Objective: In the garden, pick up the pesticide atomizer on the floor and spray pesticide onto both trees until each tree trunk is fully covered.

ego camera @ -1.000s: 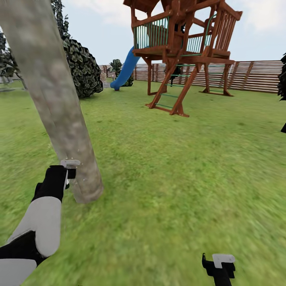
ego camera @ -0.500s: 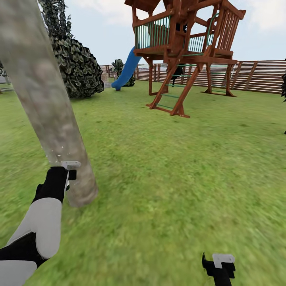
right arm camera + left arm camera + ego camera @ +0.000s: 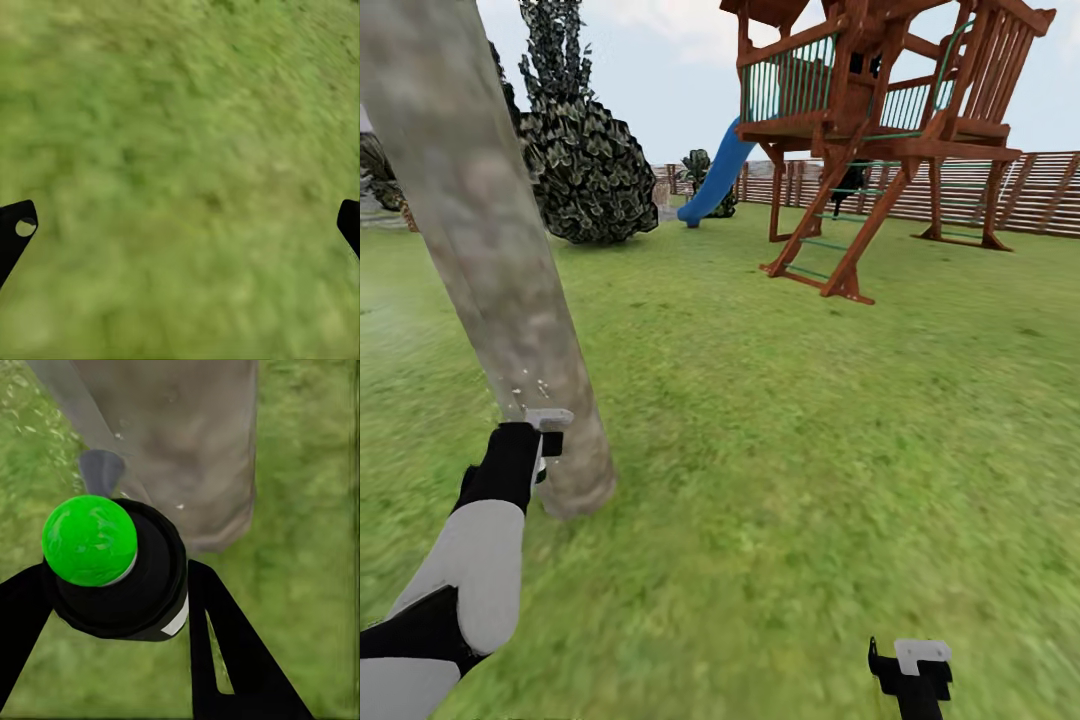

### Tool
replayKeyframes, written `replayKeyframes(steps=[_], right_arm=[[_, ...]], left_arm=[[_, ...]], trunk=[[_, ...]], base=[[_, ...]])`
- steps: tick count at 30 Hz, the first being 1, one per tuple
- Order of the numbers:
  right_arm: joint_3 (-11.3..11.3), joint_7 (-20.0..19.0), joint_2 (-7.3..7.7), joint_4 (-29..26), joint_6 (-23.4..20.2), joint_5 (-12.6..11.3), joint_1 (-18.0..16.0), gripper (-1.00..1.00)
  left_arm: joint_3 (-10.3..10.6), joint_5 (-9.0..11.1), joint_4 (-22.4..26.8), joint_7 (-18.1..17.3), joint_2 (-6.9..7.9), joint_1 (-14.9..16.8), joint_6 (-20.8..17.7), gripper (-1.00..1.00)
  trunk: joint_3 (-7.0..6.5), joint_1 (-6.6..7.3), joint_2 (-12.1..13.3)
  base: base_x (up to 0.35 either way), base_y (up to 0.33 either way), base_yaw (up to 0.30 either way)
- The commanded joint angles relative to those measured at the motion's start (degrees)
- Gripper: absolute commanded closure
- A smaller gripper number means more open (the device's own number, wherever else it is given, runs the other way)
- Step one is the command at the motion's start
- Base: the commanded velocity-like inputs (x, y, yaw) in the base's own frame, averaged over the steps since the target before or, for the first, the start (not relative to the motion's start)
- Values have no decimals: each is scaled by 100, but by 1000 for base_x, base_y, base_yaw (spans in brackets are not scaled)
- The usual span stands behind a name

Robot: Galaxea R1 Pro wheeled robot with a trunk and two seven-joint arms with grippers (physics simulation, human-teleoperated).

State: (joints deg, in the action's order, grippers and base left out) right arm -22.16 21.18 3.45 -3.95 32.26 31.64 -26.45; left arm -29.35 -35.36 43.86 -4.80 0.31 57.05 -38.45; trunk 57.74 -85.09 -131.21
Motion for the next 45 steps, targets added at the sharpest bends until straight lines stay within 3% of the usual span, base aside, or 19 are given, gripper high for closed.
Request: replayKeyframes(steps=[1,3,6,8,10,12,15,16,20,22,26,28,29,35,37,39,42,44,45], right_arm=[[1,-3,0,0,0,0,0,-100],[1,-4,-2,0,0,0,0,-100],[1,-7,-1,0,0,0,0,-100],[1,-8,-2,0,0,0,0,-100],[1,-7,-2,0,0,0,0,-100],[1,-8,-2,0,0,0,0,-100],[1,-9,-2,0,0,0,0,-100],[1,-7,-2,0,0,0,0,-100],[1,-8,-2,0,0,0,0,-100],[1,-9,-2,0,0,0,0,-100],[1,-9,-2,0,1,0,-1,-100],[1,-9,-2,0,1,0,0,-100],[1,-9,-2,0,2,0,0,-100],[1,-9,-2,0,3,1,0,-100],[1,-9,-2,0,1,4,0,-100],[1,-9,-2,0,0,1,0,-100],[1,-9,-8,5,0,8,0,-100],[1,-9,-11,4,0,9,0,-100],[1,-9,-5,1,0,9,0,-100]], left_arm=[[3,-41,-4,3,-77,3,7,100],[8,-40,-7,4,-139,7,12,100],[-26,-65,-1,-3,-26,2,17,100],[-34,-55,0,-3,333,-94,13,100],[-35,-43,-5,-3,406,-172,16,100],[-35,-19,-23,-5,356,-414,28,100],[-43,-22,-324,-17,180,-493,37,100],[-70,-32,-390,-20,222,-516,42,100],[-316,-34,-426,-17,690,-721,379,100],[-343,-40,-429,-13,806,-841,462,100],[-348,-21,-590,-5,800,-878,489,100],[-512,252,-851,-4,802,-880,807,100],[-549,291,-986,-3,812,-880,962,100],[-595,333,-1307,5,834,-899,1266,100],[-749,336,-1302,5,839,-984,1299,100],[-843,331,-1308,25,832,-1036,1629,100],[-868,336,-1310,436,815,-1119,1798,100],[-864,349,-1314,629,760,-1125,1818,100],[-862,354,-1318,666,559,-1126,1839,100]], trunk=[[0,0,0],[0,0,0],[0,0,0],[0,0,0],[0,0,0],[0,0,0],[0,0,0],[0,0,0],[0,0,0],[0,0,0],[0,0,0],[0,0,0],[0,0,0],[0,0,0],[0,0,0],[0,0,0],[0,0,0],[0,0,0],[0,0,0]], base=[[95,-263,273],[94,-263,151],[94,-263,23],[98,-263,2],[107,-263,0],[112,-263,0],[113,-263,0],[114,-263,0],[114,-263,170],[125,-263,266],[137,-263,276],[172,-245,264],[228,-200,146],[302,-73,30],[336,-1,0],[336,0,0],[251,0,23],[34,0,212],[3,0,271]])
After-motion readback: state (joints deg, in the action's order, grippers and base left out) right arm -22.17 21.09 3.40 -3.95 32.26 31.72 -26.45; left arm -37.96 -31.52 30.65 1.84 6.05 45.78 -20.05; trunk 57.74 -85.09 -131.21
